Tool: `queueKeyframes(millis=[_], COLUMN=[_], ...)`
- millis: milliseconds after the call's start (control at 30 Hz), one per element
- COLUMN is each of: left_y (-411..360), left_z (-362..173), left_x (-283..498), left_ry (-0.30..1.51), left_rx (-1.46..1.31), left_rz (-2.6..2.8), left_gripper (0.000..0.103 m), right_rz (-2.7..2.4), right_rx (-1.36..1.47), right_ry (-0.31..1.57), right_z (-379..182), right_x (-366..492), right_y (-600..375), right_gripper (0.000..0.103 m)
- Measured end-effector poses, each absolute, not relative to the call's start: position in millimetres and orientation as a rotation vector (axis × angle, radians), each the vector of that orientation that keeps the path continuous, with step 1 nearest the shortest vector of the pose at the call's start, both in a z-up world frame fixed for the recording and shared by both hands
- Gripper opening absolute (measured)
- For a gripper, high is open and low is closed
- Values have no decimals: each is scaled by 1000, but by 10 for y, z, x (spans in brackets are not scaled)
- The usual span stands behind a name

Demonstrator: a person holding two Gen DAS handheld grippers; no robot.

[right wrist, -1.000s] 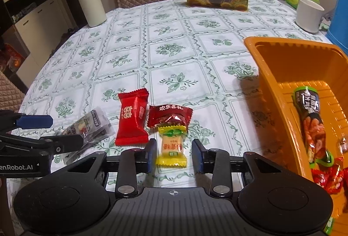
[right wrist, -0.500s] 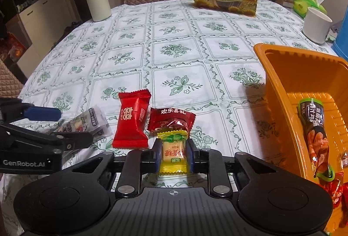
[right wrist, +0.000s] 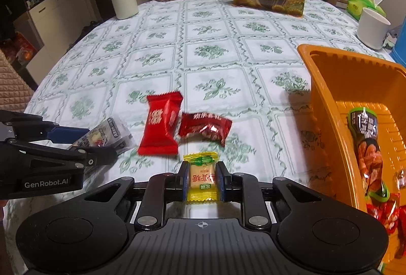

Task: Organize snacks
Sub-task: 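Grasp the clear nut snack bag with the left gripper, then carry the yellow packet and clear bag toward the orange tray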

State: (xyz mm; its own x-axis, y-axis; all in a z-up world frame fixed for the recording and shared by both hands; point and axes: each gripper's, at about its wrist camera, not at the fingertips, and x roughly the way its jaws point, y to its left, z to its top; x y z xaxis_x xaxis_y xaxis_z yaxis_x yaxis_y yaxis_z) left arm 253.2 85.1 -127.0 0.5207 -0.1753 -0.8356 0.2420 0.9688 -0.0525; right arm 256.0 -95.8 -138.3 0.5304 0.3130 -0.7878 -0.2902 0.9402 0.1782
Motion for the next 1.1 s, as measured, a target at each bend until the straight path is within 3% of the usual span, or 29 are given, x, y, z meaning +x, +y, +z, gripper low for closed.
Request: queueKeyframes(millis=[633,1100], left_y=[731,727], left_z=[-1279,-1226], left_x=[2243,2191], left_ry=[1019,1012], left_rx=[137,93], left_rz=[-273,-241], left_gripper=[43,34], right_rz=[405,446], right_rx=[-34,-75], right_ry=[939,936], right_z=[-1385,-1385], right_x=[2189,2159], right_y=[-957,-957], right_gripper=[23,21])
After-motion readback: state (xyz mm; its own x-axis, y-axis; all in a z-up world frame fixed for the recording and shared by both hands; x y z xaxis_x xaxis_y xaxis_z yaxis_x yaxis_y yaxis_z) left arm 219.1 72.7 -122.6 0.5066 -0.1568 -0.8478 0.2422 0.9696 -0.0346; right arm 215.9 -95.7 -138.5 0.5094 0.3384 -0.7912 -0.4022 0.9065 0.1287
